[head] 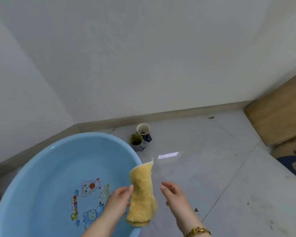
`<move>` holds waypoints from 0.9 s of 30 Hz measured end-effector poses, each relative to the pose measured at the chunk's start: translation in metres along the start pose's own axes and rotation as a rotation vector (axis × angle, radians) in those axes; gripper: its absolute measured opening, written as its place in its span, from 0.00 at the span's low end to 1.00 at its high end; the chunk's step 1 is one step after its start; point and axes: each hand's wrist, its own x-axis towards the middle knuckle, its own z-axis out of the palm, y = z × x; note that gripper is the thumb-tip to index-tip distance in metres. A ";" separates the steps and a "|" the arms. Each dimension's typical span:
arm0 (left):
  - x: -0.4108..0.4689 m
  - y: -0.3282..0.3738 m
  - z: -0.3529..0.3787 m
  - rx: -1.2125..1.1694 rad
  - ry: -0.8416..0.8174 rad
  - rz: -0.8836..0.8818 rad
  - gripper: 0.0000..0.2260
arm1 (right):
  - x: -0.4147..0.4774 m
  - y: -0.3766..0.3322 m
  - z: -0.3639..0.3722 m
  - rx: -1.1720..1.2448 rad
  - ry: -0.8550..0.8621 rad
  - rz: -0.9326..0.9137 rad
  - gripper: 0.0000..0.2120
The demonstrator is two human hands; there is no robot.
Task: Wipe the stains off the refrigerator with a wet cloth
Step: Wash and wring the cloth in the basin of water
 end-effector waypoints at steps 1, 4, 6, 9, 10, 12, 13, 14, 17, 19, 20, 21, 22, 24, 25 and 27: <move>0.013 -0.007 0.005 -0.013 -0.018 0.010 0.15 | 0.013 0.007 0.006 0.004 -0.027 0.007 0.09; 0.043 -0.026 0.016 -0.003 -0.064 0.035 0.23 | 0.050 0.035 0.015 0.014 -0.082 0.022 0.20; 0.059 -0.036 0.022 -0.001 -0.100 0.057 0.23 | 0.074 0.057 0.018 0.029 -0.171 0.071 0.27; 0.070 -0.042 0.024 -0.025 -0.140 0.171 0.13 | 0.101 0.078 0.024 0.107 -0.413 0.107 0.31; 0.074 -0.041 0.024 -0.030 -0.137 0.203 0.10 | 0.107 0.078 0.027 0.134 -0.447 0.118 0.32; 0.076 -0.043 0.024 -0.089 -0.156 0.266 0.08 | 0.114 0.078 0.030 0.173 -0.497 0.099 0.30; 0.075 -0.043 0.024 -0.127 -0.170 0.283 0.07 | 0.114 0.077 0.028 0.206 -0.507 0.088 0.27; 0.074 -0.042 0.024 -0.172 -0.180 0.294 0.07 | 0.114 0.074 0.026 0.230 -0.529 0.077 0.25; 0.063 -0.042 0.020 -0.299 -0.178 0.313 0.07 | 0.102 0.068 0.014 0.295 -0.507 0.049 0.27; 0.050 -0.035 0.015 -0.360 -0.196 0.340 0.08 | 0.087 0.057 0.004 0.279 -0.494 0.015 0.33; 0.045 -0.030 0.012 -0.381 -0.212 0.357 0.08 | 0.079 0.050 0.000 0.250 -0.463 -0.014 0.36; 0.041 -0.025 0.009 -0.401 -0.233 0.371 0.08 | 0.070 0.041 -0.003 0.217 -0.422 -0.056 0.37; 0.038 -0.020 0.004 -0.420 -0.242 0.386 0.07 | 0.060 0.031 -0.004 0.182 -0.390 -0.113 0.36; 0.036 -0.013 -0.012 -0.471 -0.218 0.418 0.07 | 0.039 0.007 0.004 0.166 -0.353 -0.253 0.24; 0.036 -0.009 -0.021 -0.480 -0.187 0.435 0.06 | 0.029 -0.003 0.009 0.163 -0.330 -0.312 0.19; 0.041 -0.010 -0.041 -0.475 -0.104 0.446 0.04 | 0.017 -0.018 0.027 0.101 -0.301 -0.392 0.08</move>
